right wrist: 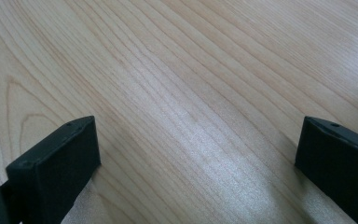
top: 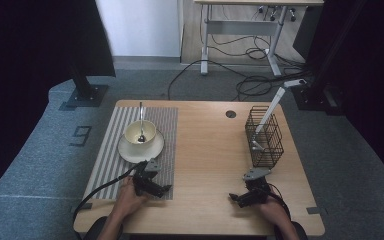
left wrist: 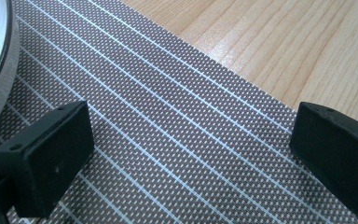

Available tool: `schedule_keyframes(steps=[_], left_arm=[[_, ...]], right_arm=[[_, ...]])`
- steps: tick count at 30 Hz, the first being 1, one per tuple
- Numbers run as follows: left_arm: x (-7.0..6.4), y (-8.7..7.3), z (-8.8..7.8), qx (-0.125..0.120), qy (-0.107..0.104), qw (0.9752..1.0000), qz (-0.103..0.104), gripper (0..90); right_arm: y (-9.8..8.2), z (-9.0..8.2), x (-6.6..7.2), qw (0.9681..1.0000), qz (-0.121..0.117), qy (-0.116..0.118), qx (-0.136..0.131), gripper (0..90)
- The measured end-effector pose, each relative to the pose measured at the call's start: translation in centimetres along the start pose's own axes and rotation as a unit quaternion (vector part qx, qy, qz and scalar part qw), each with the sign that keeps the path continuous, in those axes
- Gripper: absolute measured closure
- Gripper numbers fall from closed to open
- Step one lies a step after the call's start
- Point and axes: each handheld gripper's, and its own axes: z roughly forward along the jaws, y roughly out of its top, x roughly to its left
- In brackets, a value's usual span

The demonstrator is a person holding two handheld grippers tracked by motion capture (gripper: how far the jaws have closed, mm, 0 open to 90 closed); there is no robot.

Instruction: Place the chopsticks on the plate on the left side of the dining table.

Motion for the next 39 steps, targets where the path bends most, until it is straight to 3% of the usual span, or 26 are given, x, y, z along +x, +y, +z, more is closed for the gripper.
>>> schedule_keyframes(steps=[26, 31, 34, 35, 39], left_arm=[[0.0, 0.0, -0.1, -0.001, 0.001, 1.0, 0.001, 0.0], [-0.2, 0.1, -0.4, -0.002, 0.0, 1.0, 0.002, 6.9], [-0.1, 0.2, -0.7, -0.003, -0.008, 0.9999, -0.007, 9.2], [-0.1, 0.4, -0.9, -0.012, -0.018, 0.9996, -0.016, 9.2], [0.1, 0.7, -1.4, -0.026, -0.027, 0.999, -0.026, 7.3]], right_arm=[[0.0, 0.0, 0.1, 1.0, 0.004, -0.003, 0.0, 0.0], [0.0, 0.0, 0.1, 1.0, 0.003, -0.003, -0.001, 0.0], [0.0, 0.0, 0.1, 1.0, 0.004, -0.003, 0.0, 0.0], [0.0, 0.0, 0.1, 1.0, 0.004, -0.003, 0.0, 0.0], [0.0, 0.0, 0.1, 1.0, 0.004, -0.003, 0.0, 0.0]])
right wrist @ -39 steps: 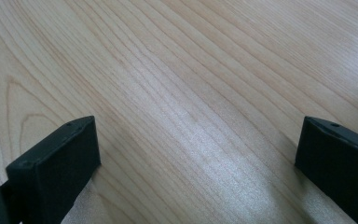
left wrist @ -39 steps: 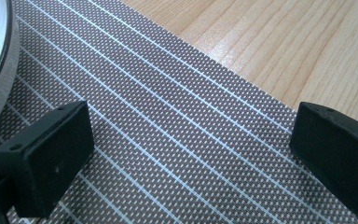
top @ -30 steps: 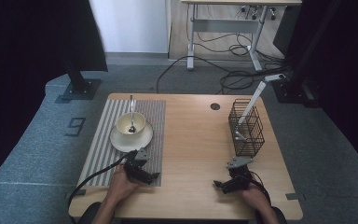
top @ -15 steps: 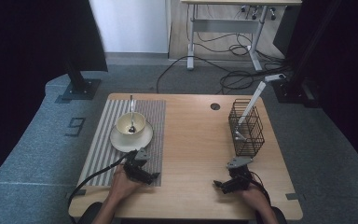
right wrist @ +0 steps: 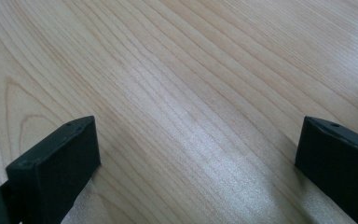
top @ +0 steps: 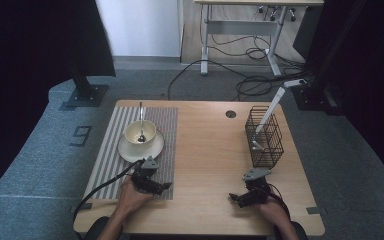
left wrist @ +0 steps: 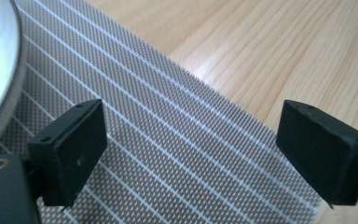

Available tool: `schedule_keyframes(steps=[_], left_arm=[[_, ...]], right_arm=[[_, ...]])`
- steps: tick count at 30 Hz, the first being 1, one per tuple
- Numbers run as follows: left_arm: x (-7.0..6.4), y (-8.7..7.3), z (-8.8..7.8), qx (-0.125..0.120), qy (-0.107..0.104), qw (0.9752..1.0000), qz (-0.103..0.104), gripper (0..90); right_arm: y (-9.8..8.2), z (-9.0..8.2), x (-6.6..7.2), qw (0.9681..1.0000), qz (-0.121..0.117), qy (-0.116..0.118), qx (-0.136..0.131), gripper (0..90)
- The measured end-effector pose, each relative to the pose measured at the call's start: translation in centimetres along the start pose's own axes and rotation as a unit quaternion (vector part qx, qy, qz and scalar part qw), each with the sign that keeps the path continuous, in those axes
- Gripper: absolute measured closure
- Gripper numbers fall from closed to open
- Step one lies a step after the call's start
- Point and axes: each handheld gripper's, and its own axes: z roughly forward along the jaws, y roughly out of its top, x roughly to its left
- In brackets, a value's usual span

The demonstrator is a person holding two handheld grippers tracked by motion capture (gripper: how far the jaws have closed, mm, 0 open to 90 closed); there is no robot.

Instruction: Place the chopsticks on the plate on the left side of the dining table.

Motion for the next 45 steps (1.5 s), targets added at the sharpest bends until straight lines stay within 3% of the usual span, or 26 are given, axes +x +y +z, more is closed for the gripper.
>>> schedule_keyframes(steps=[4, 14, 23, 45], left_arm=[[0.2, 0.8, -0.7, -0.015, -0.013, 0.9998, -0.01, 5.2], [0.0, 2.9, -1.7, -0.038, -0.031, 0.9988, -0.003, 5.0], [-0.5, 4.8, -2.0, -0.036, -0.021, 0.9989, 0.021, 0.1], [-1.5, 10.8, -1.6, -0.048, -0.046, 0.9968, 0.044, 2.5]], right_arm=[[0.0, 0.0, 0.0, 1.0, 0.0, 0.0, 0.0, 0.0], [0.0, 0.0, 0.0, 1.0, 0.0, 0.0, 0.0, 0.0], [0.0, 0.0, 0.0, 1.0, 0.0, 0.0, 0.0, 0.0], [0.0, 0.0, 0.0, 1.0, -0.001, -0.001, -0.001, 0.0]])
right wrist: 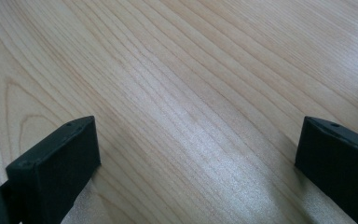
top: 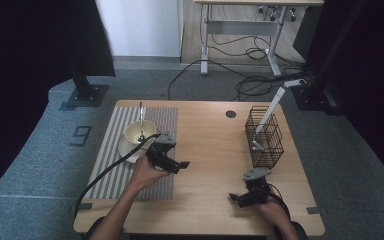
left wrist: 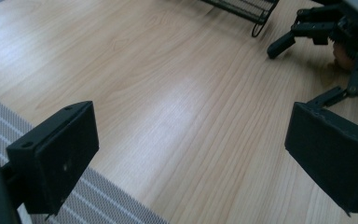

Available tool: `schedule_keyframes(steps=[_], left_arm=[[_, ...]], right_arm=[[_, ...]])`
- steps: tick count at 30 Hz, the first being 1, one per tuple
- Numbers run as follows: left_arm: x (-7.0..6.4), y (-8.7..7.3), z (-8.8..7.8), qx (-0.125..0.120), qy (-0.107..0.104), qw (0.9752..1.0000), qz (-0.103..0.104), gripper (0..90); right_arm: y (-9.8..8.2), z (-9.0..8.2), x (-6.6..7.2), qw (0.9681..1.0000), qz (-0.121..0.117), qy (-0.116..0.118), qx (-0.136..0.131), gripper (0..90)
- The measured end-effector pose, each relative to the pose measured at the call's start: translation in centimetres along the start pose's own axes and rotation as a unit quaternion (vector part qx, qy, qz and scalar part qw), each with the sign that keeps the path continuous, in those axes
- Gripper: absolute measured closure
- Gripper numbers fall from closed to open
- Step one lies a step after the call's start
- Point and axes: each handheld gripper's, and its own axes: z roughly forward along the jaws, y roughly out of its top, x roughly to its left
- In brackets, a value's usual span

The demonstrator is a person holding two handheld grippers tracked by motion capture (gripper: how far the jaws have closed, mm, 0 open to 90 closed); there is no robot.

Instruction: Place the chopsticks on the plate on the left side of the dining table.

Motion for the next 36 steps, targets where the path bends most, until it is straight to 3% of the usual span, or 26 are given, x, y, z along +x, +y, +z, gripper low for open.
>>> schedule_keyframes(steps=[18, 27, 36], left_arm=[[-0.3, 4.9, 1.9, -0.008, -0.028, 0.9995, 0.009, 2.8], [-0.7, 7.4, 3.7, -0.012, -0.046, 0.9988, 0.013, 3.0], [-1.9, 10.4, 5.6, -0.014, -0.066, 0.9972, 0.034, 3.7]], right_arm=[[0.0, 0.0, 0.0, 1.0, 0.001, 0.0, 0.001, 0.0], [0.0, 0.0, 0.0, 1.0, 0.001, 0.0, 0.001, 0.0], [0.0, 0.0, 0.0, 1.0, 0.0, 0.0, 0.001, 0.0]])
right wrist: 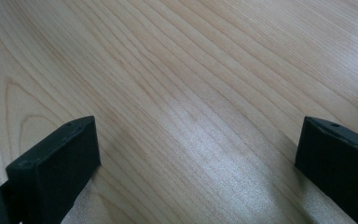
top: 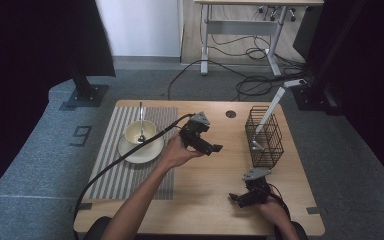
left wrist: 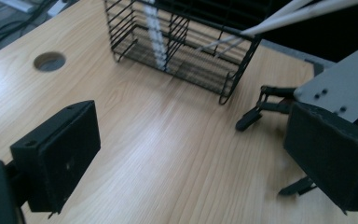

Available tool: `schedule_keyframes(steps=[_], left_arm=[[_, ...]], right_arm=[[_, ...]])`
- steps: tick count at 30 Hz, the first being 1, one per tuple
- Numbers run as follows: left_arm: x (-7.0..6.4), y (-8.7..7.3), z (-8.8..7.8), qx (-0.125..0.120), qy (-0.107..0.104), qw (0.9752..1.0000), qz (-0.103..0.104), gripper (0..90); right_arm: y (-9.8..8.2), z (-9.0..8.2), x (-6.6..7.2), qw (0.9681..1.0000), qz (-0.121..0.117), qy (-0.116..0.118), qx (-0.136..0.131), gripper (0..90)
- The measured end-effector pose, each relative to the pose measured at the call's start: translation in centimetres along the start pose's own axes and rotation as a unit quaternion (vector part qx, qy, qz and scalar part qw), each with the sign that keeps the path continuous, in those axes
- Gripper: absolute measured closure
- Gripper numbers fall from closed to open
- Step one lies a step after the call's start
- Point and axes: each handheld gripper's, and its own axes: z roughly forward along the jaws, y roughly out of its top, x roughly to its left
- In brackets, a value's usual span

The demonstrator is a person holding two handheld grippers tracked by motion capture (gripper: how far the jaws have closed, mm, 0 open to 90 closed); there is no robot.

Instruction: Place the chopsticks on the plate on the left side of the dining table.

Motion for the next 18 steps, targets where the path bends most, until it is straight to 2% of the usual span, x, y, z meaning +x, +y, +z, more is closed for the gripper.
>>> schedule_keyframes(steps=[4, 13, 18], left_arm=[[-0.2, 0.9, 0.9, 0.002, -0.014, 0.9999, 0.007, 4.1], [-1.4, 3.4, 2.8, -0.002, -0.031, 0.9991, 0.029, 4.9], [-1.8, 4.6, 3.6, -0.007, -0.044, 0.9985, 0.033, 5.3]], right_arm=[[0.0, 0.0, 0.0, 1.0, 0.001, 0.0, 0.0, 0.0], [0.0, 0.0, 0.0, 1.0, 0.002, 0.001, 0.001, 0.0], [0.0, 0.0, 0.0, 1.0, 0.002, 0.001, 0.001, 0.0]])
